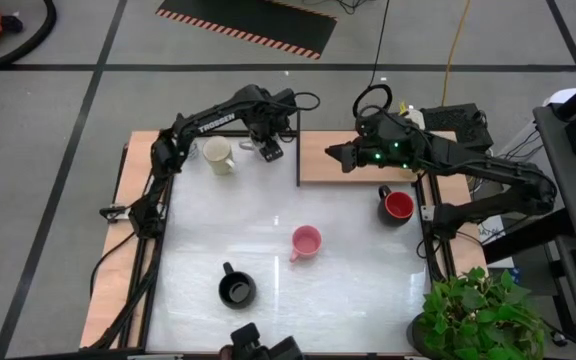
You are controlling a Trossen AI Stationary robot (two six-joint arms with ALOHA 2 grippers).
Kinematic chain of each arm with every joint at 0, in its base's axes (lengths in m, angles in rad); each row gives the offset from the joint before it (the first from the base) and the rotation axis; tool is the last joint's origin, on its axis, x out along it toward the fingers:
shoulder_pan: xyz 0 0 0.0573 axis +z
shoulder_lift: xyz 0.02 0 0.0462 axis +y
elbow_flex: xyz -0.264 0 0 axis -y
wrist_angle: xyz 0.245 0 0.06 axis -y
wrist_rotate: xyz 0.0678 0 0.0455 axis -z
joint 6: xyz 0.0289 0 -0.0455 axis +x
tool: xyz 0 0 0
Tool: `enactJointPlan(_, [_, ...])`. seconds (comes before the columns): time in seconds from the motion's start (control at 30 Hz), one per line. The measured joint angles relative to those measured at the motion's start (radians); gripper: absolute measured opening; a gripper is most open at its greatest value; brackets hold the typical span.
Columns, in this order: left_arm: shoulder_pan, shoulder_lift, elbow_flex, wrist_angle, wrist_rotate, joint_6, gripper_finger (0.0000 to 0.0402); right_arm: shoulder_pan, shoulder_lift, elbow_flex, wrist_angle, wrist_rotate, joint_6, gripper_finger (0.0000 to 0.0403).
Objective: Place coffee mugs
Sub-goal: Put the gray mug on the shelf
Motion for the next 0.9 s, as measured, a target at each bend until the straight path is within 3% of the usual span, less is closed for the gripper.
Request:
enactJointPlan(0.1, [0.000, 0.032, 0.000, 0.002, -0.004, 0.021, 0.0318, 0.034, 0.000, 0.000, 0.010, 0.079, 0.008, 0.0114])
enactJointPlan(0.27, [-0.001, 0.058, 0.000, 0.063, -0.027, 0.037, 0.0310, 0.062, 0.000, 0.000, 0.041, 0.119, 0.008, 0.0114])
enactJointPlan(0.4, [-0.001, 0.058, 0.000, 0.124, -0.037, 0.052, 0.0270, 0.079, 0.000, 0.000, 0.063, 0.120, 0.035, 0.0114])
enactJointPlan(0.7, [0.003, 0.059, 0.000, 0.143, -0.018, 0.090, 0.0128, 0.169, 0.000, 0.000, 0.091, 0.177, 0.037, 0.0114])
enactJointPlan(0.8, [0.010, 0.062, 0.000, 0.114, -0.015, 0.023, 0.0115, 0.175, 0.000, 0.000, 0.091, 0.190, 0.030, 0.0114])
enactJointPlan(0.9, [0.012, 0.068, 0.000, 0.120, -0.015, -0.014, 0.0129, 0.174, 0.000, 0.000, 0.088, 0.190, 0.010, 0.0114])
